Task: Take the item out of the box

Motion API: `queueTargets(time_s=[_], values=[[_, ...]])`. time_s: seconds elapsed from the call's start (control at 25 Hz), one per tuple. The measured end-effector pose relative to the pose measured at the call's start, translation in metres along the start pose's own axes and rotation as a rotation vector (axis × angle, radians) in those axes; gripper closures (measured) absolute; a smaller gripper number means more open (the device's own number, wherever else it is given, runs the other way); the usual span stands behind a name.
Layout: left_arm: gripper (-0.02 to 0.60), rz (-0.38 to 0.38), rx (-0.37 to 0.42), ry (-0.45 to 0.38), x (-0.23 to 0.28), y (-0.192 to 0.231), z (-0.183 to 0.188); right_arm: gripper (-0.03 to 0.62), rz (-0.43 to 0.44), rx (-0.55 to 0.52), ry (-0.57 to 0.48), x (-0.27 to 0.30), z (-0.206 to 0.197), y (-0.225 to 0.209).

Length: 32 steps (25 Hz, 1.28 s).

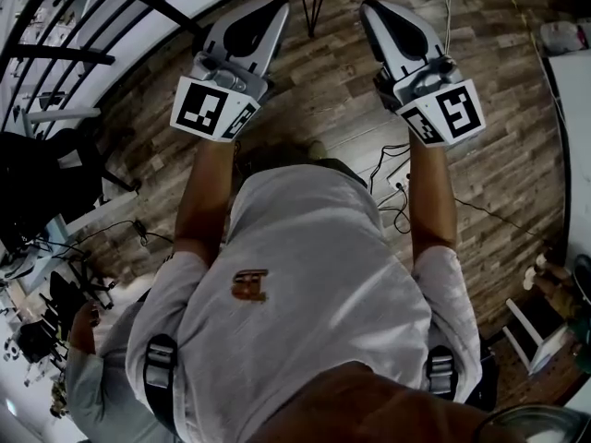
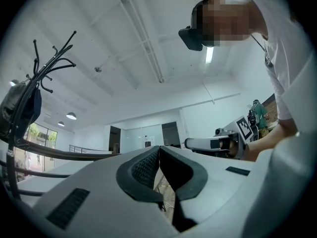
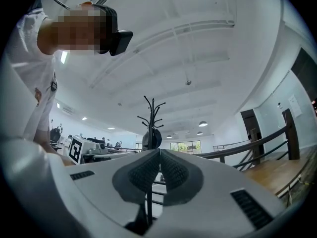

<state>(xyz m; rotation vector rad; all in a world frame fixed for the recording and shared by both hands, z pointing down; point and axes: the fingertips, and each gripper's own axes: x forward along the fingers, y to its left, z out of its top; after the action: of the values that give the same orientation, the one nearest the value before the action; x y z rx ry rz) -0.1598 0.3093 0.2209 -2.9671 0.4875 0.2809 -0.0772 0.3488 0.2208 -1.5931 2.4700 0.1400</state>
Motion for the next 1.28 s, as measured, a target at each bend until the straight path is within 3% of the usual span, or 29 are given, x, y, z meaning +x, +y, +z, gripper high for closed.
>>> queueTargets(time_s=[0.36, 0.68, 1.28], values=[[0.563, 0.034, 0.007, 0.008, 0.008, 0.002, -0.006, 0.563, 0.014, -0.009, 0.006, -0.006, 0.0, -0.017], [0.562, 0.051, 0.009, -0.004, 0.044, 0.035, -0.019, 0.563, 0.032, -0.02, 0.022, 0.02, -0.01, -0.055], [0.563, 0.05, 0.0, -0.014, 0.155, 0.209, -0.063, 0.563, 0.041, -0.039, 0.062, 0.18, -0.042, -0.183]])
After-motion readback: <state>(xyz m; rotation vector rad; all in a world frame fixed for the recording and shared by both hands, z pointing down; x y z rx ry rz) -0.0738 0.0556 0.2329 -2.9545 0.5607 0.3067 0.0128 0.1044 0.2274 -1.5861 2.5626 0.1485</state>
